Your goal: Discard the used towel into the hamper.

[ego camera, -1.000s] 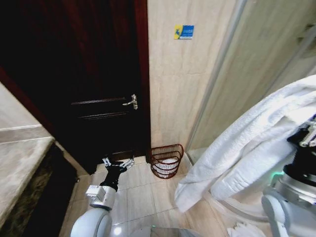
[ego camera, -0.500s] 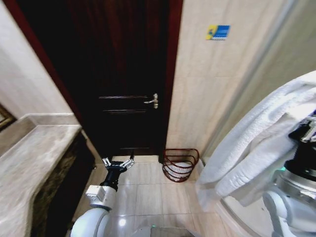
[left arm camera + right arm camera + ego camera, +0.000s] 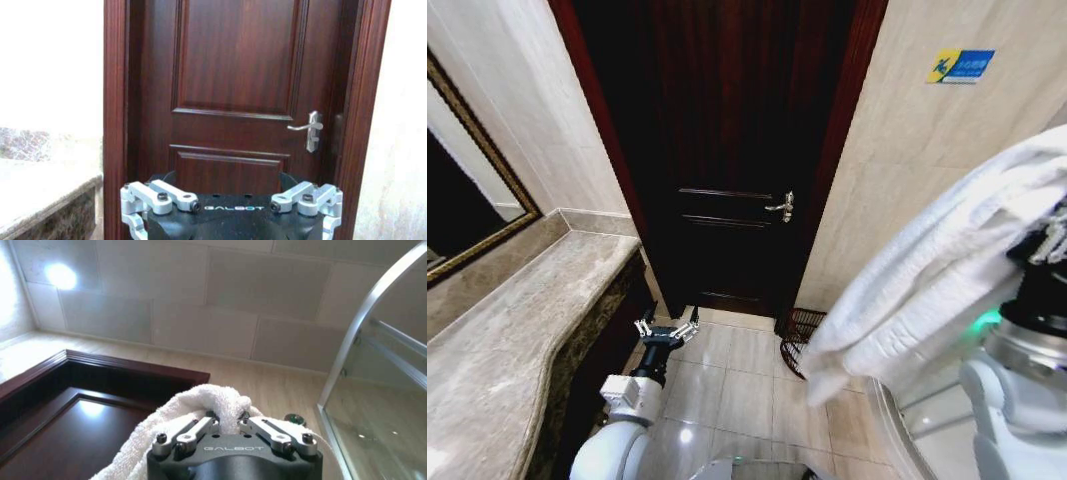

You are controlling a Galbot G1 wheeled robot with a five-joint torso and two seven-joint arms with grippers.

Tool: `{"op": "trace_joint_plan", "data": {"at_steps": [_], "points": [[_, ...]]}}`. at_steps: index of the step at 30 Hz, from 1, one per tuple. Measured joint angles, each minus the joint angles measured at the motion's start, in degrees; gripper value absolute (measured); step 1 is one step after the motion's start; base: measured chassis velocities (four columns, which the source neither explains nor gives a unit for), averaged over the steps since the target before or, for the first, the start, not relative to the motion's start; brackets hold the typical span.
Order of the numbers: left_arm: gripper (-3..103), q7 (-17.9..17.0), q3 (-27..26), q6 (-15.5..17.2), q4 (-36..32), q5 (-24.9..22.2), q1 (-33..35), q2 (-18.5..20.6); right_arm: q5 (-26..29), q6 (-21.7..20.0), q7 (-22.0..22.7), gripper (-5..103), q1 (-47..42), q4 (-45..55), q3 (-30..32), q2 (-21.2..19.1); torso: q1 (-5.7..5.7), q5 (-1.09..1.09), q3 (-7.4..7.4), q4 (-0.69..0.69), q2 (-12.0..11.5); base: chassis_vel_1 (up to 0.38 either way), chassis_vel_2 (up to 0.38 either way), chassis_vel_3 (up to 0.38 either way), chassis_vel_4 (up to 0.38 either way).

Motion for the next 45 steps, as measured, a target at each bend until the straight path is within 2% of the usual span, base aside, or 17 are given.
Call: {"op": "trace_joint_plan", "data": {"at_steps": [19,35,45], "points": [[100,0.0,0.0,0.0,0.0,0.0,0.0,0.0,1.4,-1.7,-0.8,11,13.8,-11.4,-4.8,-4.1,-0.01,0.01,0.0,0.0,0.0,0.0,0.0,0.0,0.0],[100,0.0,0.0,0.0,0.0,0.0,0.0,0.0,-0.3,-2.3,-1.4,11,27.5,-20.7,-11.9,-3.6,-0.01,0.01,0.0,0.0,0.0,0.0,0.0,0.0,0.0],[100,0.0,0.0,0.0,0.0,0.0,0.0,0.0,-2.0,-0.6,-2.7,11,35.2,-28.4,-16.1,-2.6,0.0,0.0,0.0,0.01,0.0,0.0,0.0,0.0,0.0]]}}
